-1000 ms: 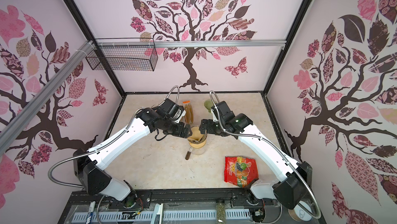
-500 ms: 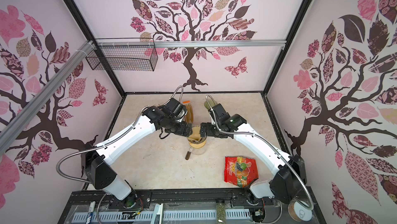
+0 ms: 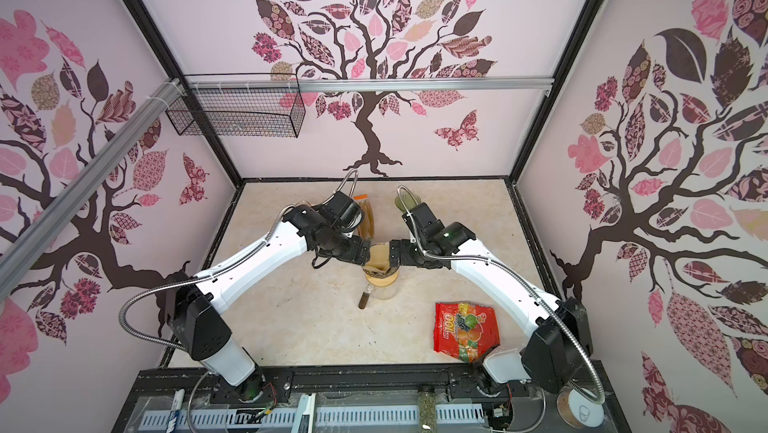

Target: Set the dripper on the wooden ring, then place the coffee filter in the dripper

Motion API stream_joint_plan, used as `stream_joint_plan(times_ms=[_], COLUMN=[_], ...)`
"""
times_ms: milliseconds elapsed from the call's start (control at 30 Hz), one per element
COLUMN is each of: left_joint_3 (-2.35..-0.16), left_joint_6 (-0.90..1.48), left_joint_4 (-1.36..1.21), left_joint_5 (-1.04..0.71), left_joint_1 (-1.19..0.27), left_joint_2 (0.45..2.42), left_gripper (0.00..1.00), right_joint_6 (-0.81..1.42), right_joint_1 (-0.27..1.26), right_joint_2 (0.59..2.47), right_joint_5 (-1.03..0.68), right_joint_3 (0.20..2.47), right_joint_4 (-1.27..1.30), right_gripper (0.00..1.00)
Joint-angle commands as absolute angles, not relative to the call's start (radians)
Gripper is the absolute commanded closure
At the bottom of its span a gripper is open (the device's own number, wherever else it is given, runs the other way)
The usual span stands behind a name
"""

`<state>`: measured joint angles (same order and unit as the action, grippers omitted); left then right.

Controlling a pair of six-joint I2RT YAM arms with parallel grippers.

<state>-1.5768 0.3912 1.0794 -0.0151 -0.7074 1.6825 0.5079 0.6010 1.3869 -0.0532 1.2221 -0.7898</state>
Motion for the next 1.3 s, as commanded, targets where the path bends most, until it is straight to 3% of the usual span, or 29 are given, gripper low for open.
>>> stream_joint_plan(times_ms=[0,1267], left_joint_3=[-1.632,-1.608], left_joint_6=[0.388,0.399], left_joint_4=[1.082,1.037], left_joint_5=[0.0,-0.015], left_joint_1=[-0.707,-0.695], left_joint_2=[1.693,1.669], left_gripper=[0.07,0.06], right_joint_6=[0.491,0.48], right_joint_1=[0.606,0.606], right_joint_2=[1.404,1.438], right_joint_5=[-0.032,-0.003], right_joint_3=[1.218,1.206], right_joint_4=[-0.802,-0.795], right_gripper=[0.0,0.0])
